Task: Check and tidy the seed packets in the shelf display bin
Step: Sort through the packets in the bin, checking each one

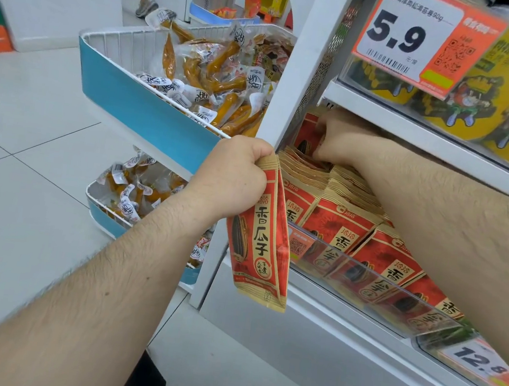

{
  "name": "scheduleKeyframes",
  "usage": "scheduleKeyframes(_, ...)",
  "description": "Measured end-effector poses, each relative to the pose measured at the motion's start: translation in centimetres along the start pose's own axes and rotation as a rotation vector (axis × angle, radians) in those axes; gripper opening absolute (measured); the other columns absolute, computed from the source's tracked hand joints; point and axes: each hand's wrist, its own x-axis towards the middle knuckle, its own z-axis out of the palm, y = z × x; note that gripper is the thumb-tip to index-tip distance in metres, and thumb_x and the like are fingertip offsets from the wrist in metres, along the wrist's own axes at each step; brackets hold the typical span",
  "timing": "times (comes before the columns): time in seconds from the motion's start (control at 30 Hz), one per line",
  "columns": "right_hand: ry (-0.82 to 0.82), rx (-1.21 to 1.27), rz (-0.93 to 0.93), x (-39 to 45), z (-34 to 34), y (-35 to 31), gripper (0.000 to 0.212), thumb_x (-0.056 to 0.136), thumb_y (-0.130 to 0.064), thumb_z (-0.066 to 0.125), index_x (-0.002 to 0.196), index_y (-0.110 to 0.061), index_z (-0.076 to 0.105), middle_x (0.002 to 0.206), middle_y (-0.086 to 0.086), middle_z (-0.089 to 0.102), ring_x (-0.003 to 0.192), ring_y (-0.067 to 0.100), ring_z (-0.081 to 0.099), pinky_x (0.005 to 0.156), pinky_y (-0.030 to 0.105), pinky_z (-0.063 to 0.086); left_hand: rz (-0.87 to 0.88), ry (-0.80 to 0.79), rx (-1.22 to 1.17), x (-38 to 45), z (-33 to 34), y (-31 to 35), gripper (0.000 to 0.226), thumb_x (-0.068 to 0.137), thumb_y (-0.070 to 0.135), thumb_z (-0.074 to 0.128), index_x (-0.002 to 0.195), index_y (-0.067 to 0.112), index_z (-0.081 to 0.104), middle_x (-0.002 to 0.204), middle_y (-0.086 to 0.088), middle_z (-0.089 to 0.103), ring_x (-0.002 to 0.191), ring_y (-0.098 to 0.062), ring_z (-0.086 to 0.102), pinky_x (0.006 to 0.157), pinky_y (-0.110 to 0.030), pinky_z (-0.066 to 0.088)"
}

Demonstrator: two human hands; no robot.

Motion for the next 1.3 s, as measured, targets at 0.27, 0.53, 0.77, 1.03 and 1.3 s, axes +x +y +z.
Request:
scheduleKeyframes(0.27,-0.137,0.075,0.019,0.7,0.0,-0.4,0.045,0.076,-0.019,0.078,0.115,-0.009,0.057,0.094,0.008,0.059,0.08,0.023,0.056,0.065,0.031,0.043,-0.022,-0.012,0.0,-0.1,-0.1,-0.1,0.042,0.081,-0.009,0.04,0.054,0.02,0.052,0.064,0.005,0.057,0.065,-0.01,0.06,0.052,-0.023,0.044)
scheduleKeyframes(0.53,-0.124,0.074,0.049,0.5,-0.4,-0.1,0.044,0.075,-0.019,0.075,0.115,-0.006,0.061,0.094,0.01,0.064,0.079,0.025,0.06,0.068,0.031,0.05,-0.038,-0.045,0.005,-0.1,0.3,0.1,0.04,0.083,-0.007,0.042,0.057,0.021,0.055,0.071,0.003,0.062,0.07,-0.013,0.065,0.055,-0.026,0.05)
scheduleKeyframes(0.77,-0.07,0.07,0.037,-0.6,-0.8,-0.1,0.039,0.089,-0.023,0.061,0.126,-0.014,0.058,0.119,0.009,0.061,0.092,0.025,0.056,0.076,0.03,0.047,-0.036,-0.05,0.044,-0.3,0.5,0.4,0.037,0.083,-0.006,0.045,0.063,0.021,0.061,0.071,0.006,0.062,0.068,-0.008,0.061,0.048,-0.018,0.043)
scheduleKeyframes(1.03,-0.058,0.126,-0.079,-5.6,-1.8,-0.7,0.043,0.099,-0.028,0.048,0.14,-0.018,0.051,0.144,0.005,0.051,0.129,0.024,0.048,0.102,0.032,0.038,-0.036,-0.028,0.076,-0.8,0.7,0.6,0.031,0.084,-0.001,0.054,0.066,0.023,0.064,0.073,0.01,0.064,0.07,-0.007,0.063,0.05,-0.02,0.047)
scheduleKeyframes(1.3,0.433,0.42,-0.151,-13.1,-1.3,-1.1,0.027,0.093,-0.013,0.053,0.111,-0.021,0.072,0.103,-0.008,0.07,0.092,0.003,0.06,0.087,0.021,0.046,-0.025,0.007,0.105,-1.4,1.5,1.4,0.027,0.077,0.001,0.061,0.065,0.025,0.061,0.073,0.011,0.062,0.069,-0.005,0.058,0.047,-0.018,0.04)
